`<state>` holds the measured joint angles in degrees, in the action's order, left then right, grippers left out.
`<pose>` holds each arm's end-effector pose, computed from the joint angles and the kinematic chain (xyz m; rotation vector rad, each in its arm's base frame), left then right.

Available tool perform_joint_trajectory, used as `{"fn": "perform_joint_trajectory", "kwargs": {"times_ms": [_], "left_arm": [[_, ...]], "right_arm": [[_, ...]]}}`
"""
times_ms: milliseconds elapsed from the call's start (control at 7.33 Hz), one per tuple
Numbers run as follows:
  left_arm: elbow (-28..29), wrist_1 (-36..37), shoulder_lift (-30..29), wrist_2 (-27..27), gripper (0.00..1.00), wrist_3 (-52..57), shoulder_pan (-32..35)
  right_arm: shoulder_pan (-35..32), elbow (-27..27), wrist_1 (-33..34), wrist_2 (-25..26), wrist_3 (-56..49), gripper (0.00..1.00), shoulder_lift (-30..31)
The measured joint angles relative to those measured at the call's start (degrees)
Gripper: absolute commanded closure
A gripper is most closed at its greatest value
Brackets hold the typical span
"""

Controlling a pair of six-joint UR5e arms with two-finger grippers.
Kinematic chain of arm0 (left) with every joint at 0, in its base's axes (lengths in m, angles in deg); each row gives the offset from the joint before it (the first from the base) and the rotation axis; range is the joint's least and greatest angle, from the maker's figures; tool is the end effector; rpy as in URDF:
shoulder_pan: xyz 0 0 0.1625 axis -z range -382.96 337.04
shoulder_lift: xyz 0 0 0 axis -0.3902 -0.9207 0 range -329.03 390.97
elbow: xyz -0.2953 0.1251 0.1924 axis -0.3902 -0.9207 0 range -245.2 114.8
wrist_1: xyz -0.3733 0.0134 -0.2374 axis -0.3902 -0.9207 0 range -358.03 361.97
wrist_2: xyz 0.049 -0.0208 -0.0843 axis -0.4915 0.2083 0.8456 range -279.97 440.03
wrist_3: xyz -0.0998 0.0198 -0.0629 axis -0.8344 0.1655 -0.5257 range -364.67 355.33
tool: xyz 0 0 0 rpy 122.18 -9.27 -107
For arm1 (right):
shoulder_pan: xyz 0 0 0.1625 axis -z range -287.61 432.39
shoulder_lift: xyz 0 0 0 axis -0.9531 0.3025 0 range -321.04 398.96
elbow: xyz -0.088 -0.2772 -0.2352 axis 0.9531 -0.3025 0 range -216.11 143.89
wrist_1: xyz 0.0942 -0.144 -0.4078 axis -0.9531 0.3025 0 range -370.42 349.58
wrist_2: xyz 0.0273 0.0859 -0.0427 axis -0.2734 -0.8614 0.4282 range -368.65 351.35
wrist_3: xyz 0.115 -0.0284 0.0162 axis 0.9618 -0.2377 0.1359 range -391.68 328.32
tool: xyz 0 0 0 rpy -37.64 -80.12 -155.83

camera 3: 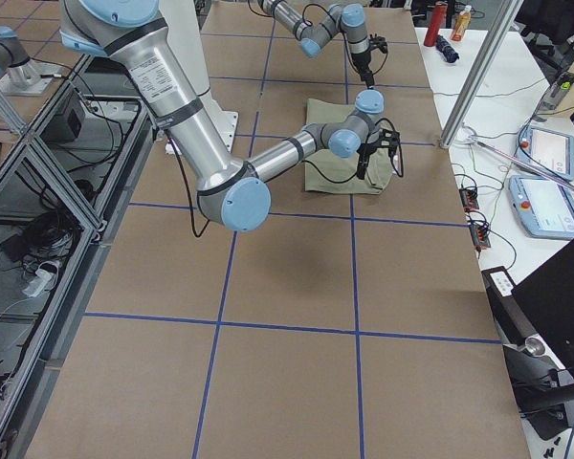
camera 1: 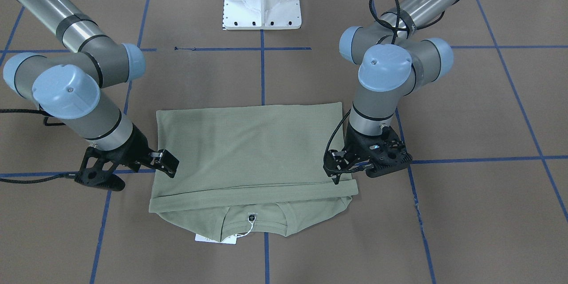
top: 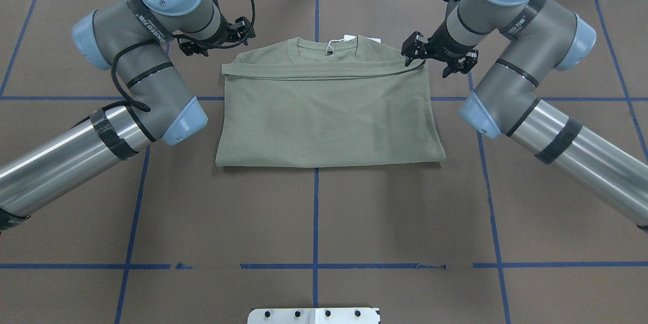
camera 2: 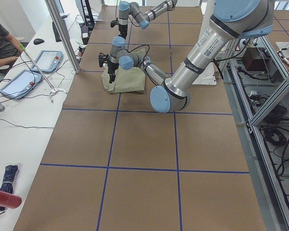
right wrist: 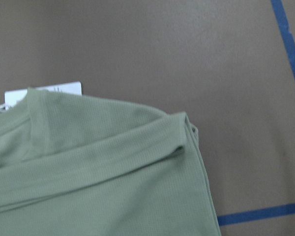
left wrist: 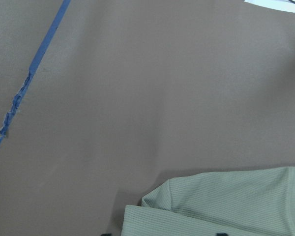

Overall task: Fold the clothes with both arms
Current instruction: 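Release the hem and raise both grippers off the folded shirt, then lower the right gripper to the folded shirt's side edge nearest it and grasp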

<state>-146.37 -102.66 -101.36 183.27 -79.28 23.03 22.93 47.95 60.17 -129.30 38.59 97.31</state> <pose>0.4496 -0.6182 0.2096 0.2415 0.8358 -0.4033 -0.4129 -0.5941 0.2997 0.0190 -0.9214 0.2712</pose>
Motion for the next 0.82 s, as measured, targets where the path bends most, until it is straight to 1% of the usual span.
{"fn": "perform_joint_trajectory", "kwargs": {"times_ms": [136,273,545,818], "left_arm": [[-2.3,2.0,0.3,0.0,0.00,-0.3,0.0],[-4.4,4.1,0.4,0.0,0.00,-0.5,0.0],[-6.4,6.3,0.5,0.0,0.00,-0.7,-0.2],[-6.8,6.6,0.8,-0.1,0.00,-0.7,-0.2]], "right_arm": [[2.2,4.4,0.0,0.8,0.6,0.00,4.1],[4.4,7.3,0.1,1.8,1.0,0.01,7.3],[7.3,9.0,0.1,2.7,1.3,0.11,10.0],[8.7,9.6,0.1,2.4,1.4,0.12,10.8]]}}
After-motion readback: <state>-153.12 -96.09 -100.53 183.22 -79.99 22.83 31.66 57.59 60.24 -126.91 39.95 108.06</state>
